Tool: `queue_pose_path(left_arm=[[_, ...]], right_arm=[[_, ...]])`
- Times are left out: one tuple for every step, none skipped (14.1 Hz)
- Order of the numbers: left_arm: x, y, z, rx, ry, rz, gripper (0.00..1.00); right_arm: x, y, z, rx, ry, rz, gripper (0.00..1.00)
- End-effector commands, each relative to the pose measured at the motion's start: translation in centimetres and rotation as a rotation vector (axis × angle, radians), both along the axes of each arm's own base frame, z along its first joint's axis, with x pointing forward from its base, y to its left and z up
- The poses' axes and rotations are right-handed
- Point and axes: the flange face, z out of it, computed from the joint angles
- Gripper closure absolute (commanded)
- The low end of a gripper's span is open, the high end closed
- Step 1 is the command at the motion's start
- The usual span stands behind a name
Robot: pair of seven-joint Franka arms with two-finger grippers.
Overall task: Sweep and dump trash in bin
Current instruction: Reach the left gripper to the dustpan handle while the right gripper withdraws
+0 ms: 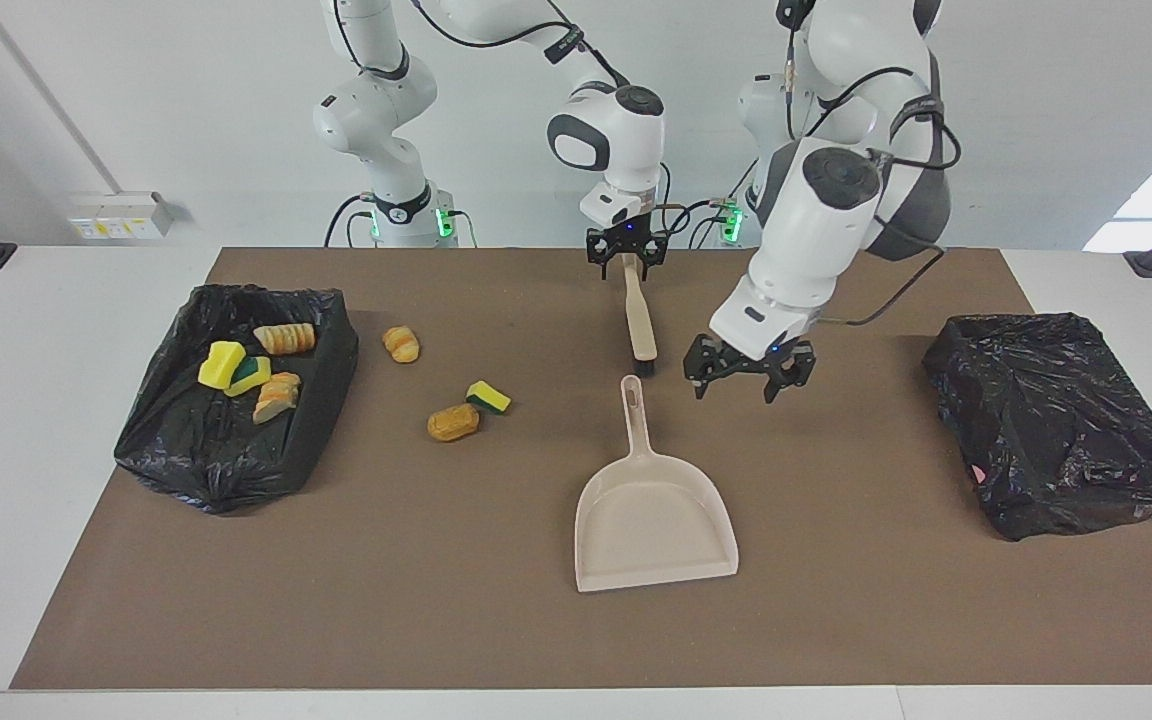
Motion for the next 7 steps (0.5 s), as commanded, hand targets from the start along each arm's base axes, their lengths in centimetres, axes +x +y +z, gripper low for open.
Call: queue_pose_path(left_arm=[[0.7,-2.1,-0.8,-0.024,-0.018,0.046,0.00],[1.1,-2.8,-2.8,-0.021,-0.004,0.060,0.00],[0.5,-5.1,-3.7,-0.042,-0.018,0.053,0.00],[0.5,-5.9,-3.6,-0.065,-0.049,0.066,0.00],[0.3,-6.1,-3.8,-0.073,-0.043,0.079,0.00],[-0.6,-6.8,-5.0,-0.066,-0.019,0.069,0.00],[-2.1,-8.0,-6.0,-0.053,0.001,0.046,0.00]], right_arm=[[-0.7,0.2,0.6,0.033,-0.001,-0.020,0.38],[-0.8,0.2,0.6,0.032,0.000,-0.018,0.47],[-0.8,0.3,0.7,0.034,-0.002,-0.015,0.58],[-0.8,0.4,0.8,0.036,-0.003,-0.012,0.71],[-0.8,0.6,1.0,0.042,-0.005,-0.020,0.85],[-1.1,1.2,1.4,0.043,-0.006,-0.007,0.99],[-1.0,1.4,1.4,0.045,-0.006,-0.007,1.00]])
